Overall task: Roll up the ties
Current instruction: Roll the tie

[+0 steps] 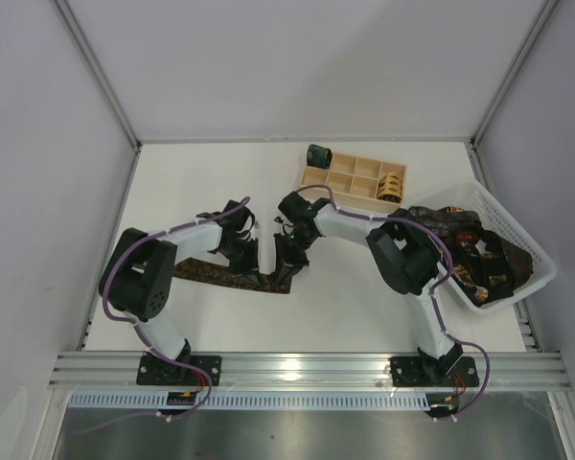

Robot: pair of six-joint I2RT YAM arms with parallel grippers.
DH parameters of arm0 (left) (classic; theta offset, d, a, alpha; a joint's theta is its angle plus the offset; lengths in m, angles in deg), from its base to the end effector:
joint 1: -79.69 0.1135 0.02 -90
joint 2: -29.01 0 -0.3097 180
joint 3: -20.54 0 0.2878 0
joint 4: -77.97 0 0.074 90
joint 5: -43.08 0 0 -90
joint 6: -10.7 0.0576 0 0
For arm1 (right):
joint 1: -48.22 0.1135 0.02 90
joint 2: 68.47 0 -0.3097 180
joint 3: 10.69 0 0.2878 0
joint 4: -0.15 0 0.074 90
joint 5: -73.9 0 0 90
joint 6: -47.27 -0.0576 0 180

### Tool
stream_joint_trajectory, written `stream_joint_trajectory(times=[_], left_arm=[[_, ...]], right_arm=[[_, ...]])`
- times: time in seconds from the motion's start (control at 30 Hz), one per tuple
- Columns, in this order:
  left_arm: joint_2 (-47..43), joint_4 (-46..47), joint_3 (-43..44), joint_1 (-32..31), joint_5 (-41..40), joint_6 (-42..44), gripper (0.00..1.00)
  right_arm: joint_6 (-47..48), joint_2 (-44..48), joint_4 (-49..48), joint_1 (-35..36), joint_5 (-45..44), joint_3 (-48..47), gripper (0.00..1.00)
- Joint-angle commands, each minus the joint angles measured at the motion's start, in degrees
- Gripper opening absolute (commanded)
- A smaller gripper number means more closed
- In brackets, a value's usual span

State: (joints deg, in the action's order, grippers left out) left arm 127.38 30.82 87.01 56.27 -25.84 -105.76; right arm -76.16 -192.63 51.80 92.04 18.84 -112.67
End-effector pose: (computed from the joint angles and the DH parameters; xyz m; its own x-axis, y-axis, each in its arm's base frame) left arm 0.2980 -0.1516 0.1424 -0.9997 -0.0201 -0.0127 -0.0133 0.9161 -0.4008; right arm 0.3337 0.3660 0.1447 -0.9544 -0.2900 0.0706 -0.1880 0.7678 0.6125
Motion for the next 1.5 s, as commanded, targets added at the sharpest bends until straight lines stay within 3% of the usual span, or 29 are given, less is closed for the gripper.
stream_joint_trajectory(times=[0.0, 0.3, 0.7, 1.0, 1.23, 1.47], left_arm=[[0.5, 2.3, -0.6, 0.2, -0.8, 0.6, 0.04], [0.6, 2.4, -0.8, 0.3, -0.7, 0.4, 0.04], [-0.8, 4.0, -3.2, 3.3, 4.7, -1.1, 0.04], [-2.4, 2.2, -1.4, 3.9, 5.0, -1.4, 0.04], [-6.0, -0.7, 1.9, 4.1, 5.7, -1.8, 0.05], [-5.3, 1.4, 2.5, 3.0, 9.7, -4.2, 0.06]], right_arm=[[1.3, -2.7, 1.2, 0.4, -0.8, -2.9, 0.09], [0.5, -1.8, -3.5, 0.0, 2.1, 0.0, 0.35], [-4.7, 6.7, -25.6, -2.4, 10.7, 15.4, 0.41], [-5.2, 5.1, -28.8, -2.7, 11.5, 15.3, 0.30], [-4.8, 1.6, -26.4, -2.8, 10.2, 13.3, 0.01], [-4.3, 0.4, -24.1, -2.9, 9.4, 12.5, 0.00]])
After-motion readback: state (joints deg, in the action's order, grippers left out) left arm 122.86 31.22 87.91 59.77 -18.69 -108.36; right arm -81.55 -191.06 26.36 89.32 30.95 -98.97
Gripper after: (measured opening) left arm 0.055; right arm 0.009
